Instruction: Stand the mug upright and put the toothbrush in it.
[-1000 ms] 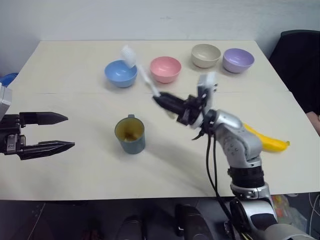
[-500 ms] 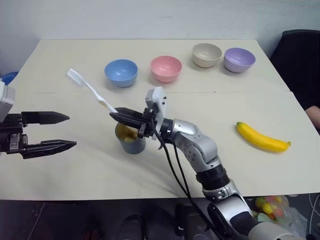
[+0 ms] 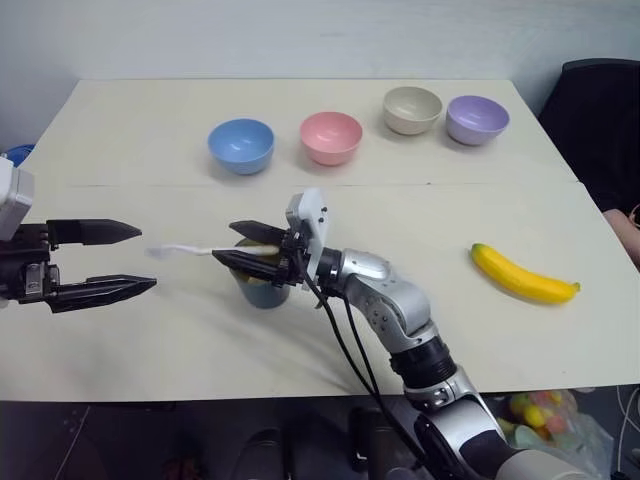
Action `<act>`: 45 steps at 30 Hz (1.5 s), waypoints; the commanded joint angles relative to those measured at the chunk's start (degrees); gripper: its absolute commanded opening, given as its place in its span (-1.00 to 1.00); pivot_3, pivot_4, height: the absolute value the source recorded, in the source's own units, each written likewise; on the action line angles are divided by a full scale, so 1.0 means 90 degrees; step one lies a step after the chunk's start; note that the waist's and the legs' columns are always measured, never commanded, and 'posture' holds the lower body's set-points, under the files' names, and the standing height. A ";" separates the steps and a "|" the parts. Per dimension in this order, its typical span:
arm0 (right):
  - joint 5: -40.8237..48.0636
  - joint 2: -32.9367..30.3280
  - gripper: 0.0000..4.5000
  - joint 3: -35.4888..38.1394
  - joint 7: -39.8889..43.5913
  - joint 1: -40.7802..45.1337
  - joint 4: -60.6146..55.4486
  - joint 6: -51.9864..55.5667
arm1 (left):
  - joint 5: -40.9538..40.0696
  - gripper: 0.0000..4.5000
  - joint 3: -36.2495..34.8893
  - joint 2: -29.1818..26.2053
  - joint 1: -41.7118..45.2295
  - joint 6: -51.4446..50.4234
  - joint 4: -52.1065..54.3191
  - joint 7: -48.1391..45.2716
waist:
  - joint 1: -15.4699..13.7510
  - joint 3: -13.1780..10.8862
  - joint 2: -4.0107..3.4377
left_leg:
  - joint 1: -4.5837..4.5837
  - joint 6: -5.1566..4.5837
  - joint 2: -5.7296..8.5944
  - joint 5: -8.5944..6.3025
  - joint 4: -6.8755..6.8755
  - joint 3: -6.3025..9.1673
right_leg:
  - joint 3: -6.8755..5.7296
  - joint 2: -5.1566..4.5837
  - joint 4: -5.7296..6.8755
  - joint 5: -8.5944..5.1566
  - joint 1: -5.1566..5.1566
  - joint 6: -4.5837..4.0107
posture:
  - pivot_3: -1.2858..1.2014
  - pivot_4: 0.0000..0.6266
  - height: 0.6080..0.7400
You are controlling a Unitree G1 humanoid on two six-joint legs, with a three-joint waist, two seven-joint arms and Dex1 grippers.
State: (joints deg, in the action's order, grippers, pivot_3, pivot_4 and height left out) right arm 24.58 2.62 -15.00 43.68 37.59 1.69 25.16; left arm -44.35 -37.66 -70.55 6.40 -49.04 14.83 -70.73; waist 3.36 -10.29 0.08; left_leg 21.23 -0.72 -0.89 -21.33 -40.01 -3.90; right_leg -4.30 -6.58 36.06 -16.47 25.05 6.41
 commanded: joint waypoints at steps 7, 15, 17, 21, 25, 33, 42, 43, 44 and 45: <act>0.0175 -0.0323 0.99 0.0323 -0.0086 -0.0081 -0.0704 0.0121 | 0.0045 1.00 0.0428 -0.0083 0.0494 0.0336 -0.0362 -0.0043 | -0.0002 0.0001 0.0001 | -0.0001 0.0000 0.0000 0.0000 0.0001 -0.0002 | 0.0000 0.0003 0.0001 0.0000 0.0001 0.0000 | 0.03 -0.52 1.00; 0.0256 -0.0852 0.99 0.0512 -0.0068 0.0009 -0.1154 0.0281 | 0.0100 1.00 0.0691 0.0054 0.0590 0.0471 -0.0421 0.0078 | -0.0012 0.0001 0.0001 | 0.0000 0.0000 0.0001 0.0000 0.0000 -0.0007 | 0.0004 0.0002 0.0003 0.0000 0.0005 0.0000 | 0.03 -0.52 1.00; 0.0367 -0.1359 0.99 0.0752 0.0040 0.0081 -0.1498 0.0505 | -0.0032 1.00 0.0539 0.0211 0.0552 0.0104 -0.0282 0.0514 | -0.0030 0.0000 0.0001 | 0.0001 -0.0001 0.0002 0.0000 -0.0001 -0.0007 | 0.0006 -0.0001 0.0002 0.0000 0.0005 0.0000 | 0.03 -0.52 1.00; 0.0880 -0.2640 0.99 0.1247 0.0600 0.0089 -0.2201 0.1150 | -0.0396 1.00 0.0100 0.0698 0.0318 -0.1032 0.0457 0.1785 | -0.0090 0.0001 0.0006 | 0.0006 -0.0005 0.0002 -0.0002 -0.0005 0.0000 | 0.0006 -0.0007 -0.0003 0.0002 0.0001 0.0003 | 0.03 -0.52 1.00; 0.1521 -0.4012 0.99 0.1870 0.1162 -0.0076 -0.2781 0.1814 | -0.0595 1.00 -0.0124 0.1473 0.0296 -0.2568 0.1335 0.3569 | -0.0163 0.0001 0.0009 | 0.0004 -0.0009 -0.0001 -0.0005 -0.0003 0.0003 | 0.0007 -0.0009 -0.0004 0.0002 -0.0001 0.0003 | 0.03 -0.52 1.00; 0.2824 -0.6581 0.99 0.3116 0.2965 -0.0688 -0.3496 0.2354 | -0.0945 1.00 -0.0623 0.4658 0.1633 -0.4829 0.2226 0.7673 | -0.0372 0.0001 0.0061 | -0.0031 -0.0015 0.0000 -0.0003 -0.0019 0.0027 | 0.0018 -0.0007 -0.0016 0.0011 -0.0064 0.0014 | 0.03 -0.52 1.00; 0.3384 -0.6850 0.99 0.3277 0.2674 -0.0589 -0.3618 0.2488 | -0.1492 1.00 -0.1227 0.7440 0.3051 -0.4829 0.1455 1.2539 | -0.0510 -0.0005 0.0111 | -0.0030 -0.0006 0.0005 0.0001 -0.0031 0.0025 | 0.0042 -0.0008 -0.0022 0.0021 -0.0068 0.0023 | 0.03 -0.52 1.00; 0.3501 -0.6796 0.99 0.3286 0.2552 -0.0573 -0.3660 0.2533 | -0.1603 1.00 -0.1201 0.7511 0.3209 -0.4829 0.1260 1.2876 | -0.0532 -0.0005 0.0111 | -0.0030 -0.0005 0.0006 0.0002 -0.0030 0.0023 | 0.0038 -0.0008 -0.0022 0.0021 -0.0067 0.0023 | 0.03 -0.52 1.00; 0.3615 -0.6754 0.99 0.3289 0.2431 -0.0565 -0.3700 0.2575 | -0.1631 1.00 -0.1215 0.7582 0.3381 -0.4829 0.1054 1.3249 | -0.0539 -0.0005 0.0111 | -0.0030 -0.0004 0.0006 0.0002 -0.0030 0.0024 | 0.0026 -0.0009 -0.0022 0.0021 -0.0067 0.0023 | 0.03 -0.52 1.00; 0.3634 -0.6735 0.99 0.3272 0.2329 -0.0607 -0.3763 0.2566 | -0.1666 1.00 -0.1170 0.7607 0.3561 -0.4829 0.0760 1.3543 | -0.0552 -0.0005 0.0112 | -0.0031 -0.0004 0.0008 0.0002 -0.0032 0.0023 | 0.0016 -0.0010 -0.0021 0.0022 -0.0067 0.0023 | 0.03 -0.52 1.00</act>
State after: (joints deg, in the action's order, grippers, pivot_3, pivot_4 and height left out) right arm 55.52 -58.20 12.81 66.12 31.48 -29.84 48.08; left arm -57.54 -48.48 -2.27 36.90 -92.95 23.70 46.70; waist -1.61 -10.33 1.09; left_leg 20.95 -0.76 -0.80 -21.30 -40.31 -3.69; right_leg -4.28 -6.68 35.86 -16.27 24.43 6.62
